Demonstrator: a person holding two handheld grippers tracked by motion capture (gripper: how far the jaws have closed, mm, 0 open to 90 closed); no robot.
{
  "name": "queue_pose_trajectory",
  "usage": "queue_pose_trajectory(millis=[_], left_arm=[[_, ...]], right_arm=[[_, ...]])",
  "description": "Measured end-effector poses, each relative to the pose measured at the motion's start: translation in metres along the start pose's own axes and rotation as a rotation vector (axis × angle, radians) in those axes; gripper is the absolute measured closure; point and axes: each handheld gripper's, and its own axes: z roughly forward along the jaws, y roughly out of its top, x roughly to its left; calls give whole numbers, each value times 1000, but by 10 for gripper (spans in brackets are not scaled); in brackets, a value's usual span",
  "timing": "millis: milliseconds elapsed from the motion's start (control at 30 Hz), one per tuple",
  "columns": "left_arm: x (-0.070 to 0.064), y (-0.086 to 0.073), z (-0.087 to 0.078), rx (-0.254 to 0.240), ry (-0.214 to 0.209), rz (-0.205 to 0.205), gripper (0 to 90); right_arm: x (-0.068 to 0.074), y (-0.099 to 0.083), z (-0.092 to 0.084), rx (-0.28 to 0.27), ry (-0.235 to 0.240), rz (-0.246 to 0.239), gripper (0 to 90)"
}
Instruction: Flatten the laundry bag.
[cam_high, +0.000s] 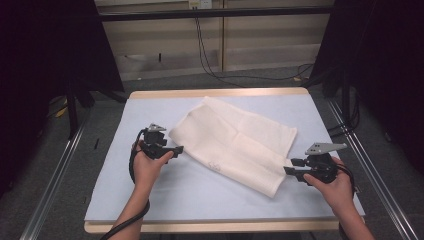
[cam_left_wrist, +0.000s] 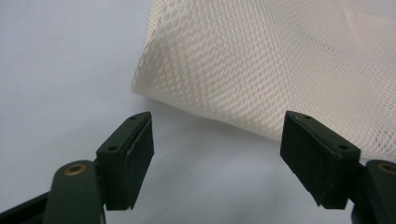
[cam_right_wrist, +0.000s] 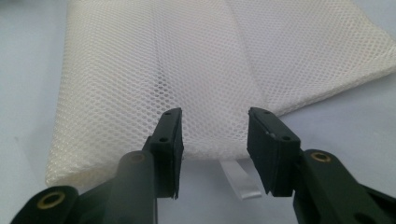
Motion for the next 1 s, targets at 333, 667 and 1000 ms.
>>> queue_pose_trajectory(millis=[333, 667, 1000], left_arm=[[3, 14, 3, -8, 29, 10, 192], [11, 20, 9, -18, 42, 46, 193], [11, 18, 23, 40, -3, 42, 283]], right_arm=[[1, -2, 3, 10, 17, 33, 479], [2, -3, 6, 22, 29, 77, 386], [4, -6, 25, 84, 51, 75, 431]])
